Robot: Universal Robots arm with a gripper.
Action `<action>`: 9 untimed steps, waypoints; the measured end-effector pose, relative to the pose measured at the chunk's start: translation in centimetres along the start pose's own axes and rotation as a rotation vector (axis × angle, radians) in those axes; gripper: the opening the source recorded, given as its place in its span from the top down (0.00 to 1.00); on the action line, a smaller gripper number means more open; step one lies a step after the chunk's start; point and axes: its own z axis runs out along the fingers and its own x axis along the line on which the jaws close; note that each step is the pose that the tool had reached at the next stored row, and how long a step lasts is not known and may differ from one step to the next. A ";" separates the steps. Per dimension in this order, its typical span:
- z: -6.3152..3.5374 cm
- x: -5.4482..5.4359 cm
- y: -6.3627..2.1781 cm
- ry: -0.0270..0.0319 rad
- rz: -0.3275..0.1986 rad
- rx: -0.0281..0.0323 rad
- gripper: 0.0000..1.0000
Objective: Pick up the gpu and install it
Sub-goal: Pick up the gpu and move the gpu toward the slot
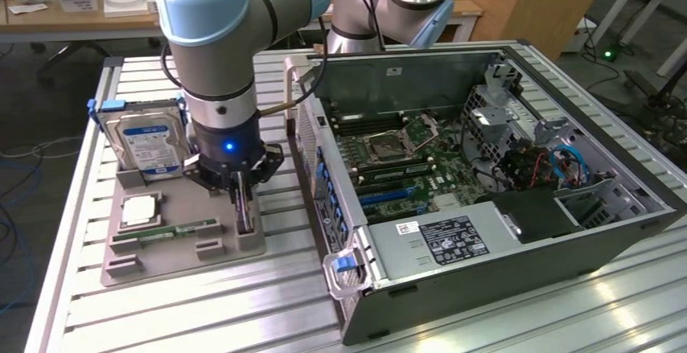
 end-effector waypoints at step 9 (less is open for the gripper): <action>-1.32 0.0 0.07 0.0001 0.000 -0.0002 0.72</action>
